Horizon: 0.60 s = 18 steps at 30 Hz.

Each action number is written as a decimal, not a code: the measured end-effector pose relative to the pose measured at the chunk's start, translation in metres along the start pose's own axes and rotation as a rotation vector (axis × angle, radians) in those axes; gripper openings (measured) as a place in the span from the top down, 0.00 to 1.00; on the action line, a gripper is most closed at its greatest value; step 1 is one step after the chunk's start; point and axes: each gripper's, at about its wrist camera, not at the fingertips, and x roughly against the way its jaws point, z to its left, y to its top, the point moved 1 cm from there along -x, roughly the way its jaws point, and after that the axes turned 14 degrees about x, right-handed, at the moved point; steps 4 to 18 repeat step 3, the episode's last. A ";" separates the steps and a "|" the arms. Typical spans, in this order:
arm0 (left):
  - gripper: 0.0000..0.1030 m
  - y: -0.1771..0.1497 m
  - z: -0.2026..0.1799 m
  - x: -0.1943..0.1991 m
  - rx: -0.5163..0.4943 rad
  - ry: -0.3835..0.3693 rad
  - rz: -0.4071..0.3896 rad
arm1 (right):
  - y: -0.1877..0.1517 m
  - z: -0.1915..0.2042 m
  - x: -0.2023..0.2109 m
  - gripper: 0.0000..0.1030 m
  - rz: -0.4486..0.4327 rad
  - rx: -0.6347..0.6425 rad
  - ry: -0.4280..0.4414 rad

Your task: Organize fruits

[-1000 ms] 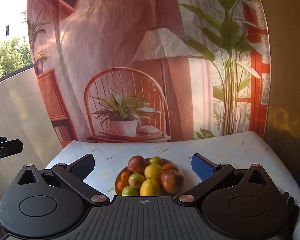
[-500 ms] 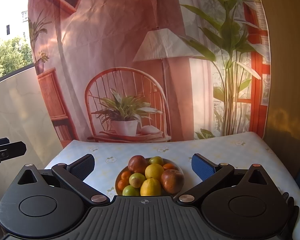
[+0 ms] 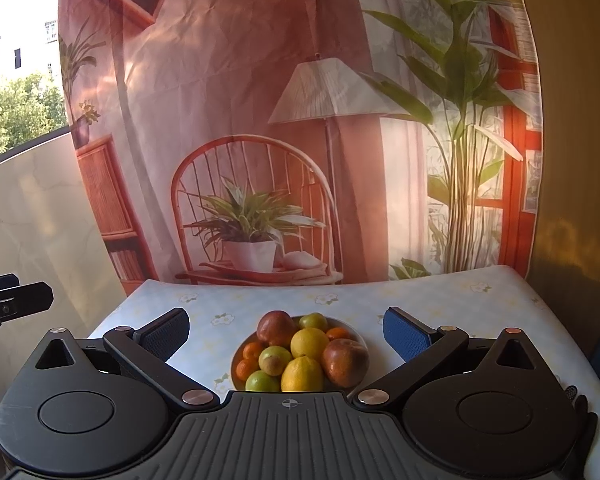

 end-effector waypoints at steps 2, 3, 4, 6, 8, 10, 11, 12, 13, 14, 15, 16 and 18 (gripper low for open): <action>0.04 0.001 0.000 -0.001 0.006 0.002 0.005 | 0.000 0.000 0.000 0.00 0.000 0.000 0.000; 0.04 0.001 0.001 -0.002 0.008 0.001 0.006 | 0.000 0.000 0.000 0.00 0.000 -0.001 0.000; 0.04 0.001 0.001 -0.002 0.008 0.001 0.006 | 0.000 0.000 0.000 0.00 0.000 -0.001 0.000; 0.04 0.001 0.001 -0.002 0.008 0.001 0.006 | 0.000 0.000 0.000 0.00 0.000 -0.001 0.000; 0.04 0.001 0.001 -0.002 0.008 0.001 0.006 | 0.000 0.000 0.000 0.00 0.000 -0.001 0.000; 0.04 0.001 0.001 -0.002 0.008 0.001 0.006 | 0.000 0.000 0.000 0.00 0.000 -0.001 0.000; 0.04 0.001 0.001 -0.002 0.008 0.001 0.006 | 0.000 0.000 0.000 0.00 0.000 -0.001 0.000; 0.04 0.001 0.001 -0.002 0.008 0.001 0.006 | 0.000 0.000 0.000 0.00 0.000 -0.001 0.000; 0.04 0.001 0.001 -0.002 0.008 0.001 0.006 | 0.000 0.000 0.000 0.00 0.000 -0.001 0.000; 0.04 0.001 0.001 -0.002 0.008 0.001 0.006 | 0.000 0.000 0.000 0.00 0.000 -0.001 0.000; 0.04 0.001 0.001 -0.002 0.008 0.001 0.006 | 0.000 0.000 0.000 0.00 0.000 -0.001 0.000; 0.04 0.001 0.001 -0.002 0.008 0.001 0.006 | 0.000 0.000 0.000 0.00 0.000 -0.001 0.000; 0.04 0.001 0.001 -0.002 0.008 0.001 0.006 | 0.000 0.000 0.000 0.00 0.000 -0.001 0.000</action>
